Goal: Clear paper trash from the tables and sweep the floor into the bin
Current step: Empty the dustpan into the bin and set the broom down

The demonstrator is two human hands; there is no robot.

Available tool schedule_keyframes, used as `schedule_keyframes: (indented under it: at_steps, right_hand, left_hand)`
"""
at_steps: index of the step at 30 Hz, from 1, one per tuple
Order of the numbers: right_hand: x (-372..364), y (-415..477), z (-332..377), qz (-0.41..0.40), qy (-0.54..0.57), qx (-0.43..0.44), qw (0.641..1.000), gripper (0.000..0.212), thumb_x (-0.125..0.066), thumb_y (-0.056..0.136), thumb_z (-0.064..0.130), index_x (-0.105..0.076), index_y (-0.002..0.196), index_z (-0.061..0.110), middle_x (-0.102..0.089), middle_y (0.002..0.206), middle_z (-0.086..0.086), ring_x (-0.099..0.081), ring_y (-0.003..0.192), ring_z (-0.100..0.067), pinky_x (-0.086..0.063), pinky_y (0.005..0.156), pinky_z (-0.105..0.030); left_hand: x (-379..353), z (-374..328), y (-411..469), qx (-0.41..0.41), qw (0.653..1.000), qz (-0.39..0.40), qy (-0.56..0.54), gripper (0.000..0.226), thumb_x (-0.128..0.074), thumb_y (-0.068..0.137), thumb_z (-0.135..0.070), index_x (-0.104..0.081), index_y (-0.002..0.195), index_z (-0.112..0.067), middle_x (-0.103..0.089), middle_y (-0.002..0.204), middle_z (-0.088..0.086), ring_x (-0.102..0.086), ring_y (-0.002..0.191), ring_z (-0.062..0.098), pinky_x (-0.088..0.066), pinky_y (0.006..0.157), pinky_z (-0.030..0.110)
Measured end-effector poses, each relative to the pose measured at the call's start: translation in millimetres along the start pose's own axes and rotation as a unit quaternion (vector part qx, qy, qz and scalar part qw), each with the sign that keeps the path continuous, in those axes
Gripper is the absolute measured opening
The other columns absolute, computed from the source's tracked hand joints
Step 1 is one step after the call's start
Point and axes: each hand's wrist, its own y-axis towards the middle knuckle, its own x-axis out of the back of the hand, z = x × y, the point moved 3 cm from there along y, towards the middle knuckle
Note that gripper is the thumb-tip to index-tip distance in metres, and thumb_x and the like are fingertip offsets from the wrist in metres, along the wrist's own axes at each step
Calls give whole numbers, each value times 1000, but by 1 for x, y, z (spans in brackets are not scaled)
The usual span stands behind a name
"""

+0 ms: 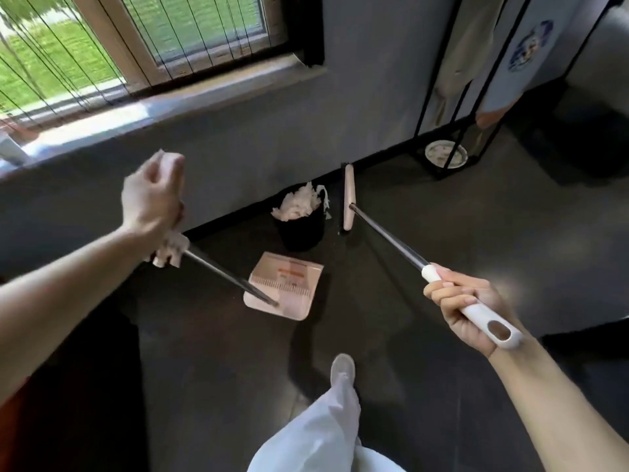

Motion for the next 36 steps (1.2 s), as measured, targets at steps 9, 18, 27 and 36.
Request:
schedule_keyframes:
  at_steps: [9, 18, 27, 36]
  right_hand:
    - [-19, 97, 68, -64, -11, -75, 995, 13, -51, 84, 8, -41, 89, 14, -37, 62, 0, -40, 33, -3, -34, 29, -10]
    - [-28, 180, 155, -106, -74, -122, 984, 14, -50, 90, 5, -39, 87, 13, -34, 67, 2, -40, 35, -3, -35, 31, -9]
    - [-56, 308, 276, -96, -239, -220, 941, 9, -49, 98, 10, -42, 93, 13, -44, 58, -2, -44, 36, -4, -38, 31, -12]
    - [-81, 404, 296, -147, -388, -322, 851, 9, -44, 98, 9, -41, 90, 11, -36, 63, -4, -37, 42, -8, -32, 28, -13]
  left_hand:
    - [-140, 49, 6, 96, 981, 170, -4, 60, -56, 95, -36, -24, 143, -54, -62, 99, 0, -54, 54, 5, -47, 45, 20]
    - [-257, 33, 13, 128, 965, 230, -15, 59, -51, 97, -37, -20, 140, -60, -45, 142, -8, -63, 72, 11, -57, 66, 32]
    - [-358, 24, 23, 200, 965, 169, -7, 58, -55, 96, -33, -27, 136, -64, -58, 128, 3, -64, 63, -1, -48, 46, 17]
    - [-367, 26, 37, 202, 975, 73, 51, 51, -58, 93, -31, -39, 130, -62, -53, 116, -33, -44, 103, -28, -33, 84, -5]
